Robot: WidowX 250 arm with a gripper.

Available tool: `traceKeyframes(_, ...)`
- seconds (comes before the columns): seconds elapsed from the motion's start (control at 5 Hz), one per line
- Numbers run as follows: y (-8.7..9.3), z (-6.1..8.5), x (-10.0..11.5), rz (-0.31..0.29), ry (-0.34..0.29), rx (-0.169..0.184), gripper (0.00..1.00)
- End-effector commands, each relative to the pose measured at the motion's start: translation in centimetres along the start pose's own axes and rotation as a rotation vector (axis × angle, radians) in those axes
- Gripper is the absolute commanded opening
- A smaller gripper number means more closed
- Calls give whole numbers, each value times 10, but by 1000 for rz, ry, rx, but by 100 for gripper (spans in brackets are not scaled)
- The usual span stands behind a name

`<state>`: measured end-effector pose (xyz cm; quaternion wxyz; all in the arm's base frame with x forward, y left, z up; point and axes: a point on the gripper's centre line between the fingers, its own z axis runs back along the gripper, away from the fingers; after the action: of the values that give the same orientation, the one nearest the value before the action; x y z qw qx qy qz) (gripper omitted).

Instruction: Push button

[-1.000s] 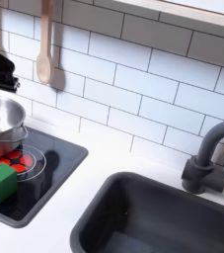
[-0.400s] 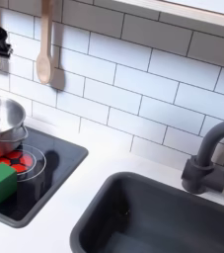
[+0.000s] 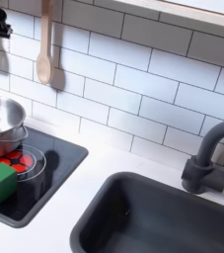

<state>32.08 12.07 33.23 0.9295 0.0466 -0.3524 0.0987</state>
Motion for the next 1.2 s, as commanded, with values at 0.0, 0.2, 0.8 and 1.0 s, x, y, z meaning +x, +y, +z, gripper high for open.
traceKeyframes(0.0, 3, 2, 19, 3, -60, -2, 0)
traceKeyframes(0.2, 7, 1, 32, 5, -88, 5, 0)
traceKeyframes(0.8, 15, 2, 60, 32, -153, -7, 0)
traceKeyframes(1.0, 15, 0, 66, 34, -168, -9, 0)
